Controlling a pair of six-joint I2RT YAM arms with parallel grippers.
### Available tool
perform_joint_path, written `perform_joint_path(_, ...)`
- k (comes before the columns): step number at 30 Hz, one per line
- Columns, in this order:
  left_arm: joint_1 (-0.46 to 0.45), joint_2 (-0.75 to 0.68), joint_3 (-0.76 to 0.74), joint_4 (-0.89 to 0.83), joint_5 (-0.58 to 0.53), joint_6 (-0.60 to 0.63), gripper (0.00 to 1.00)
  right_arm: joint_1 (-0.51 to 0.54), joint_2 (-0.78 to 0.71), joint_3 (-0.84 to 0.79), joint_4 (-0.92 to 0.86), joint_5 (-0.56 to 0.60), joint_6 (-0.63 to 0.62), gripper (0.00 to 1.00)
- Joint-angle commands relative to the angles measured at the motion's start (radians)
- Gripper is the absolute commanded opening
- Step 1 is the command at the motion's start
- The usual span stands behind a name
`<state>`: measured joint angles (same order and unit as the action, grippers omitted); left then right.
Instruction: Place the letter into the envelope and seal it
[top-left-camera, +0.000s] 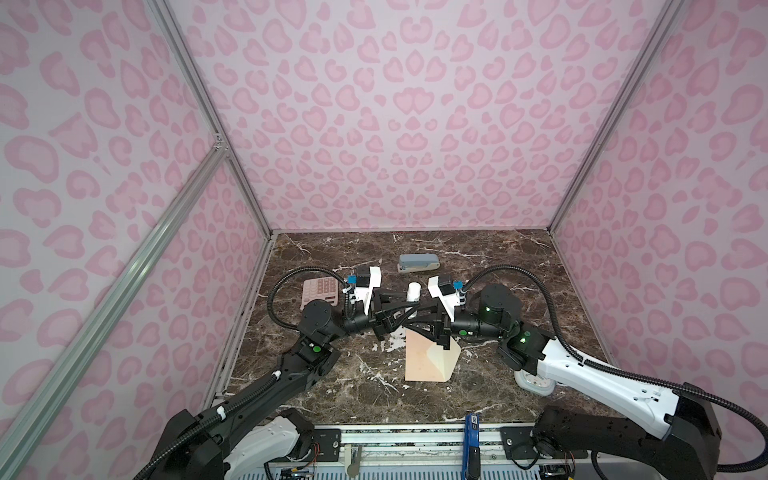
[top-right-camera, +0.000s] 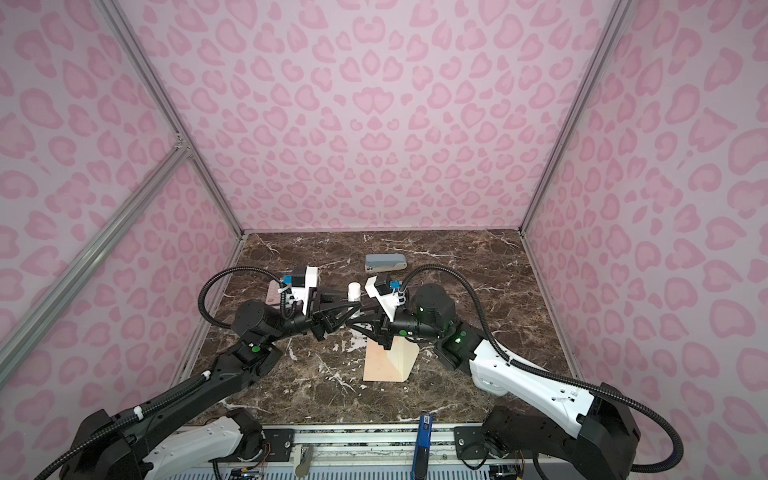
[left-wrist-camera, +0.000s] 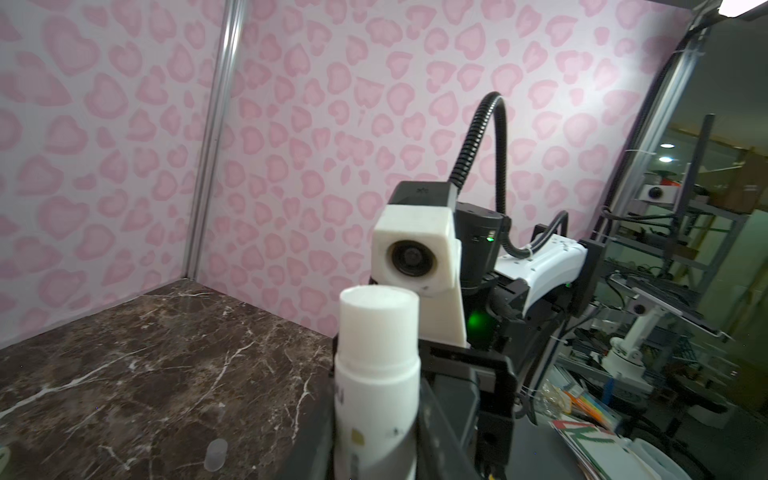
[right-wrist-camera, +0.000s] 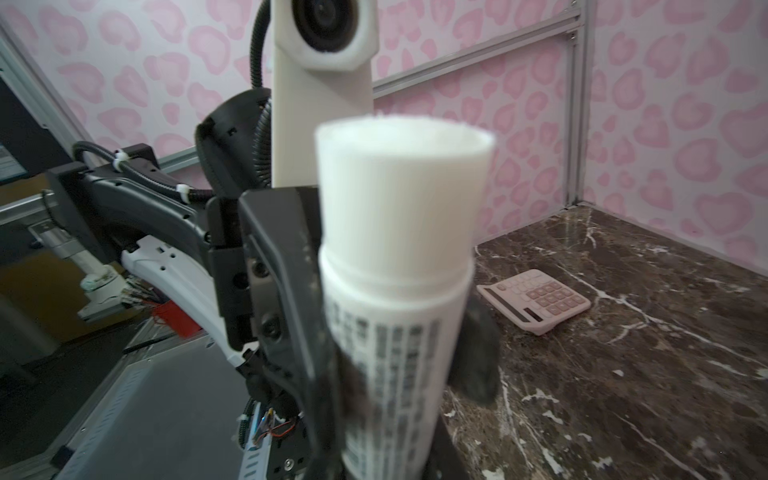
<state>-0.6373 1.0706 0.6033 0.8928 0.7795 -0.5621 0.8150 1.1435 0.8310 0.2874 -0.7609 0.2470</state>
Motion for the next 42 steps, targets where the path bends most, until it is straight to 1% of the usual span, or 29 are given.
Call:
perform_joint_path(1,0.001,0.021,-0.019,0.018,0.155,-0.09,0.04,-0.014,-0.016,-0.002,0.259,-0.188,0.045,0.02)
perform_joint_path(4,0.001,0.028,-0.023,0.038,0.144,-0.102,0.04,-0.026,-0.019,0.007,0.24,-0.188,0.037,0.02)
perform_joint_path(6,0.003,0.025,-0.028,0.034,0.128,-0.099,0.04,-0.028,-0.023,0.013,0.197,-0.176,0.006,0.02)
perform_joint_path(7,0.004,0.021,-0.028,0.02,0.116,-0.091,0.04,-0.028,-0.026,0.018,0.16,-0.166,-0.017,0.05)
perform_joint_path(8,0.005,0.016,-0.03,0.007,0.101,-0.084,0.04,-0.028,-0.029,0.023,0.127,-0.148,-0.04,0.12)
perform_joint_path(9,0.007,0.008,-0.028,-0.022,0.078,-0.07,0.04,-0.027,-0.036,0.022,0.089,-0.114,-0.069,0.26)
perform_joint_path(10,0.008,-0.001,-0.024,-0.061,0.048,-0.05,0.04,-0.027,-0.044,0.02,0.055,-0.076,-0.099,0.35)
perform_joint_path(11,0.008,-0.013,-0.019,-0.103,0.011,-0.029,0.04,-0.024,-0.052,0.017,0.021,-0.022,-0.128,0.4)
perform_joint_path(13,0.008,-0.047,-0.011,-0.202,-0.129,0.018,0.04,-0.012,-0.067,0.002,-0.039,0.124,-0.195,0.5)
perform_joint_path(14,0.008,-0.066,-0.012,-0.242,-0.212,0.034,0.04,-0.005,-0.075,-0.015,-0.043,0.198,-0.215,0.52)
perform_joint_path(16,0.008,-0.097,-0.011,-0.301,-0.352,0.055,0.04,0.007,-0.086,-0.055,-0.008,0.299,-0.24,0.57)
perform_joint_path(19,-0.01,-0.148,-0.045,-0.313,-0.597,0.055,0.04,0.058,-0.091,-0.087,0.026,0.462,-0.297,0.6)
perform_joint_path(20,-0.026,-0.164,-0.06,-0.302,-0.679,0.061,0.04,0.087,-0.086,-0.093,0.042,0.546,-0.311,0.6)
perform_joint_path(23,-0.098,-0.184,-0.079,-0.284,-0.879,0.094,0.04,0.148,-0.053,-0.098,0.108,0.694,-0.348,0.6)
perform_joint_path(27,-0.187,-0.155,-0.085,-0.227,-1.052,0.121,0.04,0.203,0.027,-0.076,0.204,0.805,-0.355,0.58)
perform_joint_path(30,-0.226,-0.134,-0.103,-0.16,-1.145,0.119,0.04,0.246,0.088,-0.056,0.257,0.898,-0.366,0.58)
perform_joint_path(32,-0.243,-0.127,-0.105,-0.141,-1.188,0.126,0.04,0.254,0.111,-0.052,0.282,0.925,-0.36,0.58)
perform_joint_path(36,-0.256,-0.12,-0.099,-0.127,-1.212,0.14,0.04,0.256,0.148,-0.029,0.283,0.929,-0.337,0.57)
perform_joint_path(42,-0.262,-0.11,-0.105,-0.095,-1.214,0.142,0.04,0.256,0.206,0.005,0.276,0.933,-0.314,0.55)
